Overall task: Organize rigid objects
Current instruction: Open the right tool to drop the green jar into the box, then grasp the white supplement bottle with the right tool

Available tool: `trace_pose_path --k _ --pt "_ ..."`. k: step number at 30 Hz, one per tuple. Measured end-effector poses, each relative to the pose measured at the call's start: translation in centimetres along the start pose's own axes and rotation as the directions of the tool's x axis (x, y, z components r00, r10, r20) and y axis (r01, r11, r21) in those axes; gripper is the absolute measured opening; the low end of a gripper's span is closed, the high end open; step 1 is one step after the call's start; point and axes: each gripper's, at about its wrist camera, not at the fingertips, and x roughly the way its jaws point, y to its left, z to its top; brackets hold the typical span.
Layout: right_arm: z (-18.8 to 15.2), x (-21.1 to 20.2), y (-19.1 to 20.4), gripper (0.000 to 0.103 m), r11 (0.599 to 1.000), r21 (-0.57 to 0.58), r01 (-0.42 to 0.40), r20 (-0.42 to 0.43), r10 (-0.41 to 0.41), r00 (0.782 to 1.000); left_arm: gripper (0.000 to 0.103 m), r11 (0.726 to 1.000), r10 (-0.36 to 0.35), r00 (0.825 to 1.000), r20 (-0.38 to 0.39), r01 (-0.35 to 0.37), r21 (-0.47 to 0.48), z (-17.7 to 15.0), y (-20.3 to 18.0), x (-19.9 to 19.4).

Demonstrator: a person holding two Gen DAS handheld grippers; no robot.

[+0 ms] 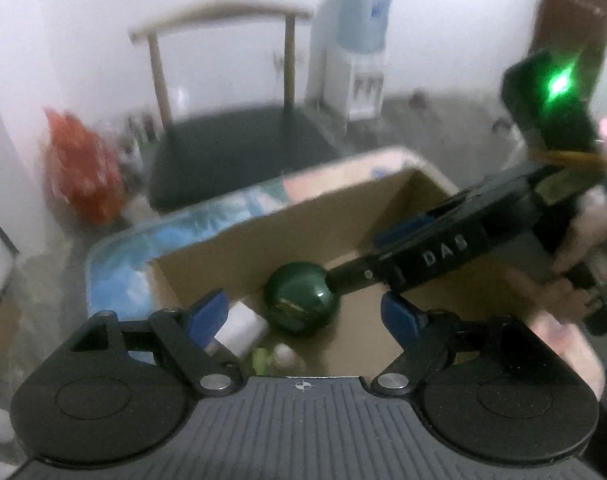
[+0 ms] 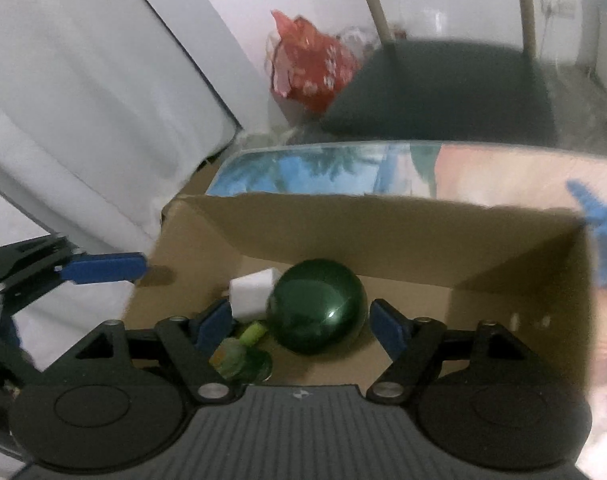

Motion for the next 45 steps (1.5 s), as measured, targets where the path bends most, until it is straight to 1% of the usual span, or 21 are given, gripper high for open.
trace_pose_path --k 1,2,4,5,6,8,9,11,12,13,15,16,18,20,22,23,26,30,35,43,45 --pt "-0.5 -1.4 0.6 0.079 1.000 -0.018 -0.019 0.017 0.019 1.000 0.084 1.000 0.012 0.998 0.064 -0.012 0.005 -1.0 -1.0 -1.8" --pt "-1.0 -2.7 1.2 0.079 0.999 -0.037 -0.036 0.031 0.037 0.999 0.085 1.000 0.024 0.989 0.145 -0.025 0.005 -2.6 -2.3 -3.7" --pt "-3.2 -5.4 2.2 0.079 0.995 -0.081 -0.064 0.066 0.070 0.995 0.088 1.000 0.007 0.963 0.269 -0.001 -0.023 -5.9 -3.9 -6.9" --pt "-4.6 -6.9 2.6 0.079 0.992 -0.101 -0.069 0.086 0.078 0.993 0.088 0.998 0.013 0.943 0.333 0.006 -0.055 -8.2 -4.9 -8.2" --pt "-5.8 -8.0 2.9 0.079 0.991 -0.114 -0.072 0.103 0.084 0.991 0.088 0.997 0.022 0.931 0.365 0.008 -0.082 -10.1 -5.7 -8.8" --pt "-8.9 -10.1 3.1 0.079 0.988 -0.132 -0.079 0.140 0.097 0.985 0.085 0.994 0.020 0.917 0.397 0.025 -0.107 -13.7 -7.3 -8.7" --pt "-10.3 -11.0 3.0 0.079 0.987 -0.136 -0.084 0.155 0.105 0.982 0.084 0.993 0.035 0.910 0.413 0.015 -0.116 -15.7 -8.2 -8.3" --pt "-12.7 -12.0 2.8 0.079 0.988 -0.129 -0.084 0.178 0.106 0.978 0.083 0.993 0.051 0.906 0.421 -0.002 -0.115 -18.3 -9.6 -7.0" --pt "-13.8 -12.2 2.6 0.079 0.988 -0.131 -0.086 0.180 0.109 0.978 0.078 0.992 0.068 0.903 0.425 -0.015 -0.127 -19.1 -10.0 -6.2" --pt "-14.5 -12.1 2.5 0.079 0.988 -0.129 -0.082 0.183 0.105 0.978 0.075 0.989 0.083 0.905 0.418 -0.023 -0.146 -19.5 -10.2 -5.4" --pt "-15.4 -11.7 2.5 0.079 0.989 -0.133 -0.070 0.165 0.092 0.982 0.071 0.979 0.093 0.909 0.407 -0.009 -0.204 -19.8 -10.0 -3.4" --pt "-15.3 -11.3 2.6 0.079 0.990 -0.121 -0.071 0.148 0.089 0.985 0.071 0.972 0.090 0.911 0.403 0.007 -0.234 -19.7 -9.8 -2.5" --pt "-14.8 -10.3 2.6 0.079 0.990 -0.083 -0.115 0.095 0.122 0.988 0.071 0.961 0.098 0.906 0.411 0.022 -0.277 -19.5 -9.3 -0.7" --pt "-14.3 -10.2 3.0 0.078 0.988 -0.088 -0.127 0.082 0.134 0.988 0.071 0.962 0.105 0.902 0.418 0.015 -0.274 -19.4 -9.3 0.3" --pt "-14.1 -9.7 3.6 0.078 0.988 -0.117 -0.099 0.084 0.109 0.990 0.063 0.970 0.120 0.901 0.416 -0.017 -0.244 -19.2 -9.1 0.8" --pt "-14.1 -9.5 4.0 0.078 0.986 -0.135 -0.092 0.089 0.105 0.990 0.063 0.972 0.126 0.905 0.405 -0.031 -0.233 -18.9 -9.1 1.3" --pt "-13.9 -8.5 4.6 0.078 0.982 -0.161 -0.096 0.077 0.109 0.991 0.063 0.968 0.114 0.909 0.401 -0.010 -0.252 -18.5 -8.6 2.2" --pt "-14.3 -7.2 5.1 0.079 0.977 -0.188 -0.098 0.062 0.111 0.992 0.057 0.968 0.133 0.906 0.401 -0.032 -0.249 -17.9 -8.4 2.2" --pt "-14.3 -5.7 5.3 0.079 0.976 -0.188 -0.113 0.040 0.122 0.992 0.054 0.975 0.164 0.901 0.401 -0.086 -0.204 -17.2 -8.9 1.7" --pt "-14.7 -4.3 6.2 0.078 0.975 -0.194 -0.106 0.032 0.114 0.993 0.054 0.978 0.152 0.893 0.424 -0.074 -0.195 -17.1 -9.3 0.0" --pt "-14.8 -4.4 6.4 0.074 0.973 -0.198 -0.115 0.041 0.125 0.991 0.054 0.980 0.154 0.888 0.434 -0.081 -0.181 -16.9 -9.5 -0.6"
